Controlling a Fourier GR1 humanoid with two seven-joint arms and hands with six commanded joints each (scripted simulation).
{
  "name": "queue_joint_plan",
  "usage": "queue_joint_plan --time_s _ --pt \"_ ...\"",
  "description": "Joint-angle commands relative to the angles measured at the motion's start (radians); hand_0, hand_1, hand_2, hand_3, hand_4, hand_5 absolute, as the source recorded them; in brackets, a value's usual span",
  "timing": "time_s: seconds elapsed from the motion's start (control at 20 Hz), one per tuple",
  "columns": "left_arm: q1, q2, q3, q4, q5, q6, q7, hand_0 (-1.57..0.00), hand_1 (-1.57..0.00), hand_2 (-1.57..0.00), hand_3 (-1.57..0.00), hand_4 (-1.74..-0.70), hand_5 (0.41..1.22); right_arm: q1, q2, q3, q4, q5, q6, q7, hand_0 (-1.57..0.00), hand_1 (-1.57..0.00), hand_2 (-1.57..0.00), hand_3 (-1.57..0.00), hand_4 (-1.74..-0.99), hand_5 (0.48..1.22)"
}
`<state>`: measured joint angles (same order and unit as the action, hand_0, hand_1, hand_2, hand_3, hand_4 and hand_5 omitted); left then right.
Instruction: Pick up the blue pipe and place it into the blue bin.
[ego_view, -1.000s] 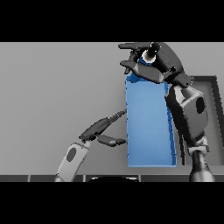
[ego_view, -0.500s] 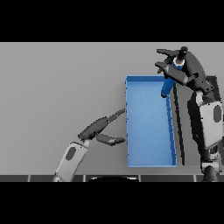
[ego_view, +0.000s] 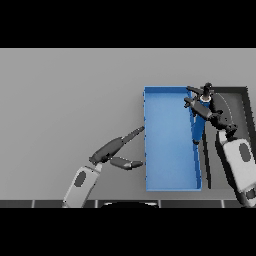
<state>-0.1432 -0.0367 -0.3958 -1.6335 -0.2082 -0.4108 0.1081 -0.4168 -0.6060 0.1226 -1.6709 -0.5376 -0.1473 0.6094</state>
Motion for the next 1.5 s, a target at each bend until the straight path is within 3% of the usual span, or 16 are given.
queue_joint_plan --time_s 0.0,0.05,0.1,0.25,0.3,0.4,0.5,0.55,0.65,0.8,1.2,1.45 --pt "0.0 0.001 0.0 0.0 -0.005 0.004 0.006 0.0 0.0 0.0 0.0 -0.89 0.422 0.008 -0.019 0.027 0.009 -0.012 -0.038 0.0 -1.57 -1.57 -1.57 -1.52 -1.741 1.221" --pt "-0.001 0.001 0.001 0.004 -0.006 0.005 0.012 0.0 0.0 0.0 0.0 -0.89 0.42 0.023 -0.046 0.065 0.006 -0.026 -0.078 0.0 -1.57 -1.57 -1.57 -1.26 -1.741 1.221" --pt "0.006 0.003 0.0 -0.003 0.0 -0.001 0.006 0.0 0.0 0.0 0.0 -0.89 0.42 0.035 -0.092 0.116 0.001 -0.043 -0.11 0.0 -1.57 -1.57 -1.57 -1.13 -1.741 1.221" --pt "0.005 0.003 -0.005 -0.011 -0.001 -0.002 0.016 0.0 0.0 0.0 0.0 -0.88 0.421 0.032 -0.148 0.226 0.014 -0.049 -0.212 -0.011 -1.57 -1.55 -1.57 -0.85 -1.741 1.221" --pt "0.002 -0.002 -0.01 0.0 -0.015 0.007 0.02 0.0 0.0 0.0 0.0 -0.88 0.421 0.018 -0.166 0.258 0.025 -0.062 -0.233 -0.013 -1.46 -1.34 -1.34 -0.79 -1.678 1.221" --pt "0.004 0.0 -0.011 -0.004 -0.012 0.003 0.012 0.0 0.0 0.0 0.0 -0.88 0.422 -0.008 -0.201 0.321 0.048 -0.08 -0.267 -0.02 -0.94 -0.85 -0.86 -0.5 -1.503 1.221" --pt "0.005 0.009 -0.006 0.001 -0.008 -0.002 0.007 0.0 0.0 0.0 0.0 -0.88 0.427 -0.044 -0.235 0.382 0.08 -0.096 -0.233 -0.016 -0.6 -0.55 -0.55 -0.32 -1.337 1.221" --pt "0.003 -0.002 -0.013 0.001 -0.009 0.0 0.019 0.0 0.0 0.0 0.0 -0.88 0.428 -0.077 -0.253 0.428 0.1 -0.102 -0.208 -0.015 -0.48 -0.44 -0.44 -0.26 -1.275 1.186" --pt "0.009 -0.008 -0.017 -0.009 -0.006 0.003 0.014 0.0 0.0 0.0 0.0 -0.88 0.429 -0.111 -0.29 0.508 0.104 -0.105 -0.152 -0.016 -0.31 -0.28 -0.28 -0.16 -1.175 1.084" --pt "0.015 -0.005 -0.017 -0.009 -0.006 0.004 0.013 0.0 0.0 0.0 0.0 -0.89 0.428 -0.145 -0.345 0.61 0.145 -0.161 -0.128 0.001 -0.16 -0.14 -0.14 -0.08 -1.083 0.934" --pt "0.014 0.004 -0.012 -0.009 -0.013 0.007 0.014 0.0 0.0 0.0 0.0 -0.89 0.429 -0.234 -0.406 0.784 0.189 -0.212 -0.12 0.001 -0.03 -0.02 -0.02 -0.01 -1.036 0.713" --pt "0.009 0.004 -0.007 0.007 -0.016 0.012 0.004 0.0 0.0 0.0 0.0 -0.89 0.431 -0.28 -0.428 0.839 0.189 -0.243 -0.12 0.001 -0.01 -0.01 -0.01 0.0 -1.022 0.665"
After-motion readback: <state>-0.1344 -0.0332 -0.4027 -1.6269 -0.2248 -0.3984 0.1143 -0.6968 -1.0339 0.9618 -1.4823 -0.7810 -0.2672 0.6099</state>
